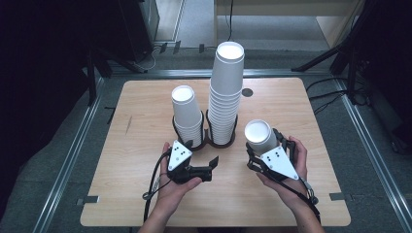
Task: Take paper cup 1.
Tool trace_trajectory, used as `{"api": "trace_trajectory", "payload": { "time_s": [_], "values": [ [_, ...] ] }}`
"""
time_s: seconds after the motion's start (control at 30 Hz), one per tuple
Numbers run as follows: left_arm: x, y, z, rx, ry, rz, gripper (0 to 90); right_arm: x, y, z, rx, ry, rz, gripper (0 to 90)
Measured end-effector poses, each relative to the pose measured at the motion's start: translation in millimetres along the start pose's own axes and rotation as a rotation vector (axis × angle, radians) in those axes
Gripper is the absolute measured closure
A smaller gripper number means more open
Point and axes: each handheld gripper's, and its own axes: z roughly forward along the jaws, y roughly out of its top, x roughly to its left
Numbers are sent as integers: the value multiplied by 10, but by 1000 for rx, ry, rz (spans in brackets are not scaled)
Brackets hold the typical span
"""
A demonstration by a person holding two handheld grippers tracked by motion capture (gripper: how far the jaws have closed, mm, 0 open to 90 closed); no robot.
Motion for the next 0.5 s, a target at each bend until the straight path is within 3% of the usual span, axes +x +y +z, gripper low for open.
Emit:
{"api": "trace_trajectory", "payload": {
  "time_s": [0.23, 0.33, 0.47, 0.5],
  "values": [
    [-18, 46, -57, -12, -35, 2, 10, 104, -54, 20, 14, -1, -108, 134],
    [-12, 70, -73, 4, -78, 9, 13, 146, -81, 34, 18, 10, -151, 134],
    [-19, 84, -77, 18, -118, 11, 13, 233, -134, 50, 27, 14, -251, 134],
    [-24, 85, -75, 19, -126, 10, 13, 233, -134, 50, 27, 14, -251, 134]
  ]
}}
